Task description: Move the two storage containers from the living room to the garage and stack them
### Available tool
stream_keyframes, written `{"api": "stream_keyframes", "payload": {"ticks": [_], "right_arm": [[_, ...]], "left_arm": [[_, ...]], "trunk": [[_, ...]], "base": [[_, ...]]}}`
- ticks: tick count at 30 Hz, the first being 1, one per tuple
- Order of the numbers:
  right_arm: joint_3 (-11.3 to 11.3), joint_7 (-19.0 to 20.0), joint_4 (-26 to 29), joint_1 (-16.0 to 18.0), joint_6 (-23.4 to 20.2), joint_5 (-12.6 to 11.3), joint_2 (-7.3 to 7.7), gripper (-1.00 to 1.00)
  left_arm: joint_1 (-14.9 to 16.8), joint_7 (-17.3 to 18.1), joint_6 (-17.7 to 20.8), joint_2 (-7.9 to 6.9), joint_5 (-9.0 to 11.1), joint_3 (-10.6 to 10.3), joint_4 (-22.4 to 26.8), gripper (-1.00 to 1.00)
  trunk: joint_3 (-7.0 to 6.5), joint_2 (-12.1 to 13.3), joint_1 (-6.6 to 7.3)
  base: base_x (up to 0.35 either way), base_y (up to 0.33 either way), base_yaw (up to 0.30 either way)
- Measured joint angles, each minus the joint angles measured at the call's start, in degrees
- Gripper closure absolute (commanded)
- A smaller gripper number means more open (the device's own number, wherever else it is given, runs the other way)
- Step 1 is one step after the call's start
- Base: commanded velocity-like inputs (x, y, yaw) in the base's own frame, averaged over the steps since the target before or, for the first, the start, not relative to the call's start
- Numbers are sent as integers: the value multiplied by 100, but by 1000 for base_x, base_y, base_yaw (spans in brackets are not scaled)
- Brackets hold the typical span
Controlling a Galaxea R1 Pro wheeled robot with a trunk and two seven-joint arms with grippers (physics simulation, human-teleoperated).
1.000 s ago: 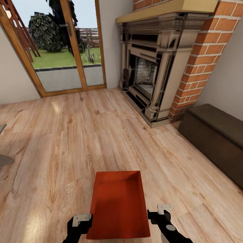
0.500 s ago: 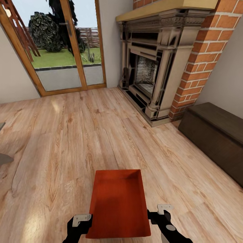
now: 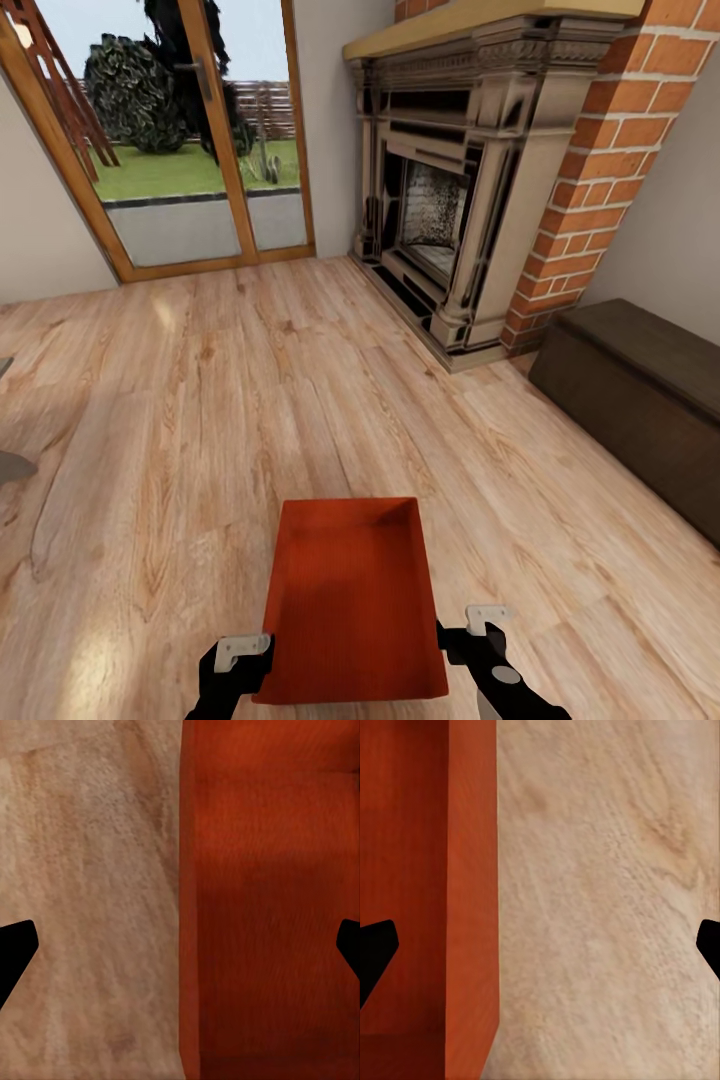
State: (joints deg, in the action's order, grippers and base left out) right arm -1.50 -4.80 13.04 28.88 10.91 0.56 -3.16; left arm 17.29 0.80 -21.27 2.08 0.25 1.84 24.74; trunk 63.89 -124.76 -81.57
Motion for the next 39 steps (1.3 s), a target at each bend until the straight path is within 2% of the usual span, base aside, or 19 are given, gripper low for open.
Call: {"api": "stream_keyframes", "payload": {"ticks": [2, 39], "right_arm": [[0, 0, -1, 0, -1, 0, 0, -100], [0, 0, -5, 0, -8, 0, -52, -100]], "left_arm": [[0, 0, 0, 0, -1, 0, 0, -100], [0, 0, 0, -27, 0, -11, 61, -100]], "trunk": [[36, -80, -44], [36, -82, -45]], "base": [[0, 0, 0], [0, 0, 0]]}}
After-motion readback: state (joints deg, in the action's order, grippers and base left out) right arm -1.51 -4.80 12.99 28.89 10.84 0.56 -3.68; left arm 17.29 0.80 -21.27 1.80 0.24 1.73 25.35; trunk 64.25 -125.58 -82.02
